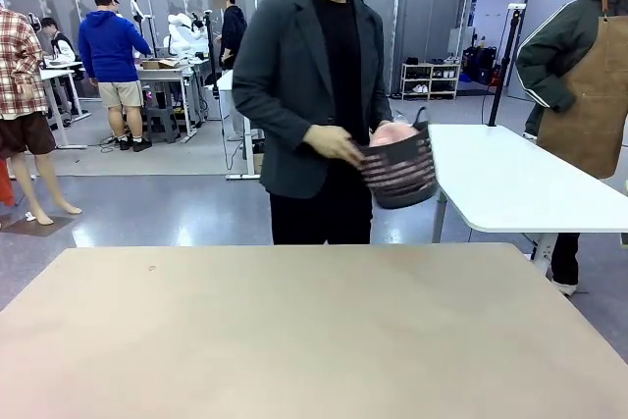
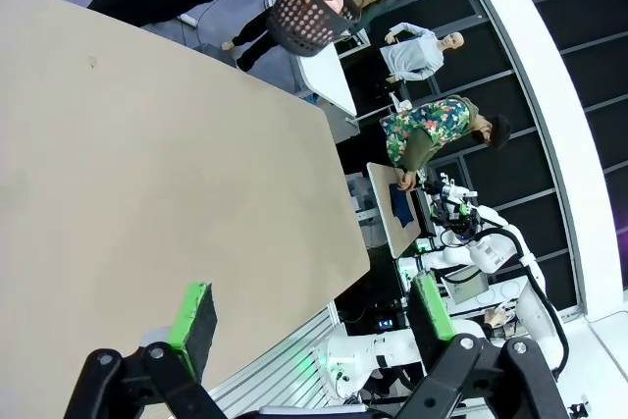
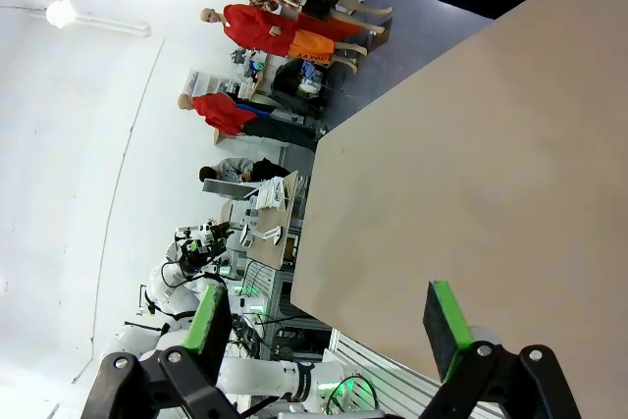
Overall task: Fold the towel.
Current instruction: Grab the top end of the 100 cm Hotel Towel extended by the human.
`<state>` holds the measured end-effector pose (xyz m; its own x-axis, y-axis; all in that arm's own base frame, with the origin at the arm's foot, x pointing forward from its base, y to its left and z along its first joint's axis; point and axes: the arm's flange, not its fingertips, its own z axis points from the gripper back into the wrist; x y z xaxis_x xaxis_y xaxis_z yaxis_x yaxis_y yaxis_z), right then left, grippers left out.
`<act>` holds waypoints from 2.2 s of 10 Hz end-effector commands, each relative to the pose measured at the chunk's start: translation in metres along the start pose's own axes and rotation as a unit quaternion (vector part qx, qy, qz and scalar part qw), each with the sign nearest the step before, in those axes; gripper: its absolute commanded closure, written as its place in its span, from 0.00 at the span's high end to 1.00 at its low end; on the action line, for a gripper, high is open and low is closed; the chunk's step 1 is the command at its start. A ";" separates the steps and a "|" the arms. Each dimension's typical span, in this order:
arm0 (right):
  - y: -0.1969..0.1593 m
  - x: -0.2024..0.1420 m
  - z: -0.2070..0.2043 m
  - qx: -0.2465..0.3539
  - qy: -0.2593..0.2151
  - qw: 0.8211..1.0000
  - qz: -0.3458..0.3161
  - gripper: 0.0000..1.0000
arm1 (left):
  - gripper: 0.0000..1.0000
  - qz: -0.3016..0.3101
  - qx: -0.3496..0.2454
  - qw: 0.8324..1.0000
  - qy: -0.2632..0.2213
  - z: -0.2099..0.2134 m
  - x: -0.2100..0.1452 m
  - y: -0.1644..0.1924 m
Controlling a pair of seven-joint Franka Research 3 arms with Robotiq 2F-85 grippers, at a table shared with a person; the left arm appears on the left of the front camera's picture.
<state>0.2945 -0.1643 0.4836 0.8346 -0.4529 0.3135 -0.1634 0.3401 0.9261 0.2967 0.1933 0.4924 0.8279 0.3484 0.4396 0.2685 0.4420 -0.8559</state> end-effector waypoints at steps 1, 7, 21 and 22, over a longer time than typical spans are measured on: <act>0.000 0.001 0.000 0.006 -0.003 1.000 0.002 1.00 | 1.00 -0.001 -0.010 1.000 -0.003 0.000 0.002 0.000; 0.000 0.001 0.000 0.006 -0.003 1.000 0.002 1.00 | 1.00 -0.001 -0.010 1.000 -0.003 0.000 0.002 0.000; 0.000 0.001 0.000 0.006 -0.003 1.000 0.002 1.00 | 1.00 -0.001 -0.010 1.000 -0.003 0.000 0.002 0.000; 0.000 0.001 0.000 0.006 -0.003 1.000 0.002 1.00 | 1.00 -0.001 -0.010 1.000 -0.003 0.000 0.002 0.000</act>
<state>0.2940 -0.1642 0.4833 0.8364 -0.4518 0.3104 -0.1615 0.3380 0.9272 0.2967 0.1932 0.4924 0.8280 0.3481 0.4395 0.2687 0.4417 -0.8560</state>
